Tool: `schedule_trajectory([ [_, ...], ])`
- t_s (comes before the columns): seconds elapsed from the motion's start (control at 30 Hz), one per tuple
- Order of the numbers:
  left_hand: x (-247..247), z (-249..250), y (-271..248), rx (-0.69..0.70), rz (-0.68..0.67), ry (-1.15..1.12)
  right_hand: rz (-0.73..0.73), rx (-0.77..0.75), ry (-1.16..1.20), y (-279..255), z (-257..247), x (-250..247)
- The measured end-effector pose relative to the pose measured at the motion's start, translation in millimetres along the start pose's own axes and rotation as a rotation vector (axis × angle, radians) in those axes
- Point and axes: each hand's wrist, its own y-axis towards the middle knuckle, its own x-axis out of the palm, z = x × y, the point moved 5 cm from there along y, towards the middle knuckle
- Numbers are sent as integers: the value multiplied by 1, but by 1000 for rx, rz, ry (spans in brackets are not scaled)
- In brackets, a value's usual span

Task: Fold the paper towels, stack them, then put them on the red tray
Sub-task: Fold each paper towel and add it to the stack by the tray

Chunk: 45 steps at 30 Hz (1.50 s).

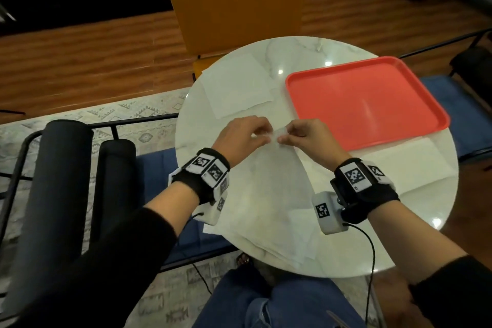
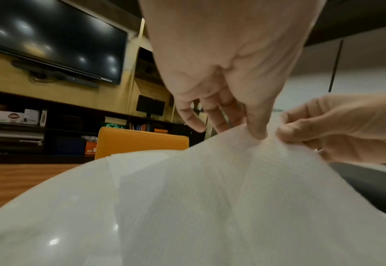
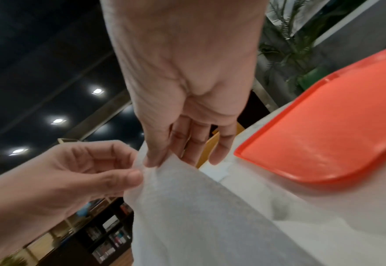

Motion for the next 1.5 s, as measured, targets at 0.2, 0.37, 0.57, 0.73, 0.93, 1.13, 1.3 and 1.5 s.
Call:
schedule_trajectory([
  [0.2,25,-21,18,-160,-30,179,-33,175,-143,-3,54,1],
  [0.37,37,-21,30,-115,-30,313,-45,266,-216,-6,82,2],
  [0.57,46,-21,38,-43,-3,383,-62,299,-258,-10,92,0],
  [0.73,50,-27,37,-43,48,410,-56,310,-232,-13,93,-1],
  [0.93,55,-29,36,-39,62,396,-66,339,-191,-16,96,1],
  [1.13,50,-31,33,-54,60,397,-69,380,-154,-21,101,-3],
  [1.3,40,-10,24,17,-41,194,-47,248,-140,-16,75,-10],
  [1.5,-11,5,15,-52,107,-172,-140,202,-157,-16,50,-20],
])
